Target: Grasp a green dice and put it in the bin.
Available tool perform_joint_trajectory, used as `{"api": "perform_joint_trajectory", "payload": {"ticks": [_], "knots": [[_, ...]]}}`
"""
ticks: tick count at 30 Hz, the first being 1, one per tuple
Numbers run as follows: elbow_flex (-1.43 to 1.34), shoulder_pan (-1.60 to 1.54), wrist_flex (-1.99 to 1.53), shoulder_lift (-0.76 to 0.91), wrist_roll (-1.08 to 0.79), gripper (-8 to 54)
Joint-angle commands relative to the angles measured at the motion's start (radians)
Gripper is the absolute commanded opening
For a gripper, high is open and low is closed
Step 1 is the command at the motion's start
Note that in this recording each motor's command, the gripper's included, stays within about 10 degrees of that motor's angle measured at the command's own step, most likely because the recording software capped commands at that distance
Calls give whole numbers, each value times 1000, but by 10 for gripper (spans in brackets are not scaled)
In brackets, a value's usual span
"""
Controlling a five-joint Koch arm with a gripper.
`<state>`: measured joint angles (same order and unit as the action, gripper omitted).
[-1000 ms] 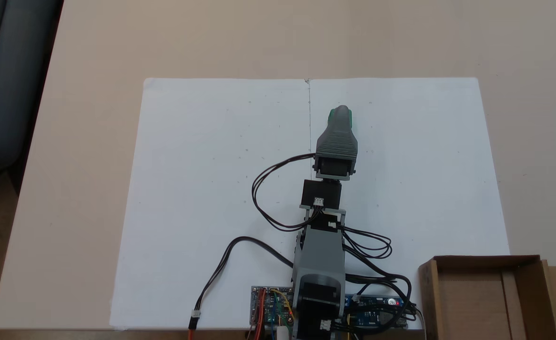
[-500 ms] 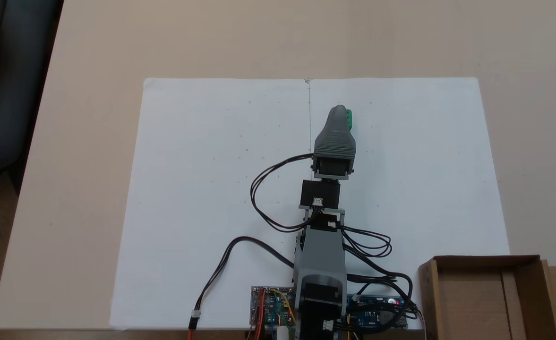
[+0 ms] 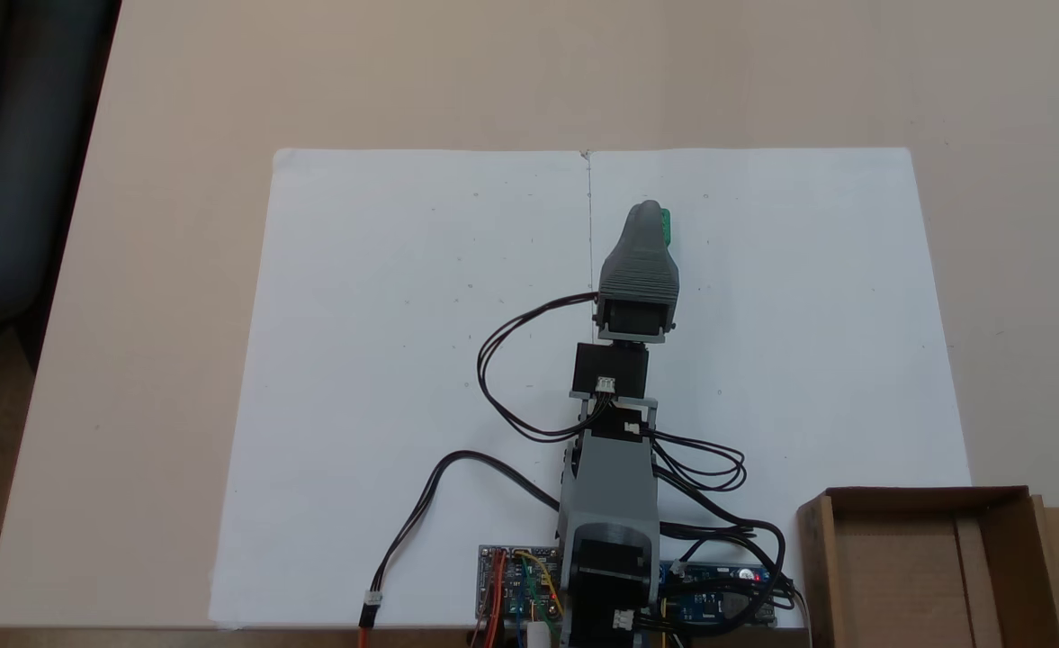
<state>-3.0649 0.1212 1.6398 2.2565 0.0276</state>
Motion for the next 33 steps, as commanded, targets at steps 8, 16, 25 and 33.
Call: {"api": "perform_joint_trajectory", "payload": {"ticks": [8, 16, 25, 33], "knots": [[-67, 0, -72, 114, 49, 454], [-43, -18, -63, 114, -8, 439], [394, -5, -529, 110, -86, 439], [831, 28, -1057, 112, -86, 441]]}}
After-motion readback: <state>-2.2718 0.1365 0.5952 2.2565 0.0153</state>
